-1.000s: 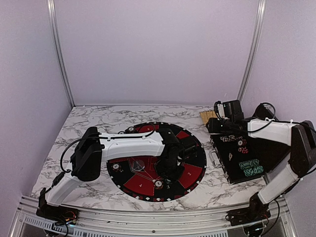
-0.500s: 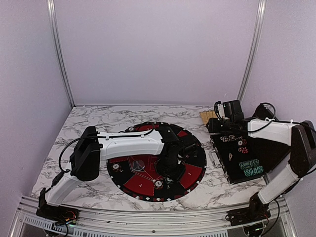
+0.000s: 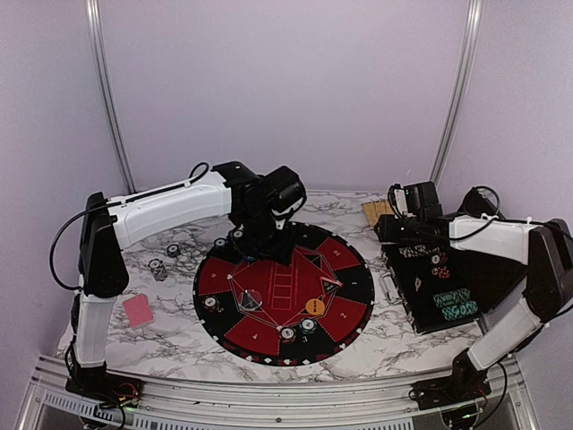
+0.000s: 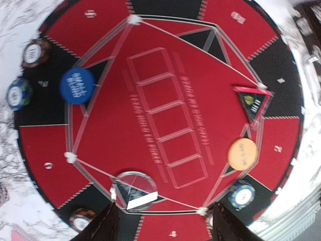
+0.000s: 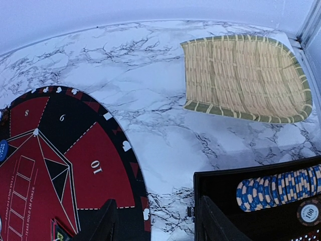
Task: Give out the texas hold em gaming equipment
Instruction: Pick up the pile of poker chips from the center of the board.
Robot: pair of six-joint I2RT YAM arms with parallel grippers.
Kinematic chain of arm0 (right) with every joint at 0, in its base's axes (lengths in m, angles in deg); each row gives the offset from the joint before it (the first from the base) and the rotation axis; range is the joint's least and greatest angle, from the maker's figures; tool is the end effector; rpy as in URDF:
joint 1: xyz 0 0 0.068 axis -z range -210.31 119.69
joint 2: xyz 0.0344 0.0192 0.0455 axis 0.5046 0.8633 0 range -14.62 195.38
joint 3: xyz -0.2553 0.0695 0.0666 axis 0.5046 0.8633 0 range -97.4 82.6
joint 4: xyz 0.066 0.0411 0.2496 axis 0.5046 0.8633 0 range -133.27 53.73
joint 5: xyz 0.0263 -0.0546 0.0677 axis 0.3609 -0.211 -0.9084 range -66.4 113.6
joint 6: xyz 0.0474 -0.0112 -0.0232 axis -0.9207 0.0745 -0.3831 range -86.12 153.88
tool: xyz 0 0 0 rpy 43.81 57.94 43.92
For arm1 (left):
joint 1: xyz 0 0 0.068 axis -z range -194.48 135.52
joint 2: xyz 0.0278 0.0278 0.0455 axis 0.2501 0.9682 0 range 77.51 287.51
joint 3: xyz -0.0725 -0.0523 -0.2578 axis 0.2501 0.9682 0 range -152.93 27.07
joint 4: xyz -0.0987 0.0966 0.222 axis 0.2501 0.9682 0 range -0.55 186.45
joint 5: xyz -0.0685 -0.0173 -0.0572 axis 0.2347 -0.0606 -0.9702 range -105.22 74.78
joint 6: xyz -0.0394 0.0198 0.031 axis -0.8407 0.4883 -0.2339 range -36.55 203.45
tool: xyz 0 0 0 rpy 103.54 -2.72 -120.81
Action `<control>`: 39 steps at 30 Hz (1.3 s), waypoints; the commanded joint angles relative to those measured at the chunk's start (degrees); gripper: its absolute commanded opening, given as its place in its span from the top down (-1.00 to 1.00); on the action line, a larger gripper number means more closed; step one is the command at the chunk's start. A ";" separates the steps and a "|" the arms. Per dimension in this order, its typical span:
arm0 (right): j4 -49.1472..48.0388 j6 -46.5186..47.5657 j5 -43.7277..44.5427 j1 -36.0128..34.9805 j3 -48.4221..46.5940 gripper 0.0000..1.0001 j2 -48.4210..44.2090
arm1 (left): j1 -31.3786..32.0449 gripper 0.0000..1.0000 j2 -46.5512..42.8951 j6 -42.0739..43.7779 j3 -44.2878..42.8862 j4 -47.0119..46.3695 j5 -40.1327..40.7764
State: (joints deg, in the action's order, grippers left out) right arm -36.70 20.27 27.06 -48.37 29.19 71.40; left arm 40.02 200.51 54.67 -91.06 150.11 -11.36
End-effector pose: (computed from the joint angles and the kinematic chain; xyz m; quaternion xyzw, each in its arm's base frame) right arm 0.3098 0.0988 0.2262 -0.0221 0.9027 0.0908 0.4201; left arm 0.2681 -0.3717 0.2742 0.2105 0.9538 -0.1161 0.1802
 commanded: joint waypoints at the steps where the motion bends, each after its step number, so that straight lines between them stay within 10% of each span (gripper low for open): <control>1: 0.38 0.23 -0.53 0.57 -0.59 -0.06 0.73 | -7.92 -0.30 -4.69 3.33 5.60 1.29 2.97; 16: -0.13 0.99 -1.98 0.58 -2.52 -0.06 6.26 | -29.71 -0.29 -9.15 9.60 13.82 -2.20 0.42; 39: -0.32 0.78 -4.39 0.58 -3.16 -0.06 8.28 | -43.43 -0.30 -8.22 12.89 19.99 -5.46 -2.17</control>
State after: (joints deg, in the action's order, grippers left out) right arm -36.77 20.65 24.48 -48.37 28.34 79.22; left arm -2.47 193.61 66.28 -71.65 145.56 -12.33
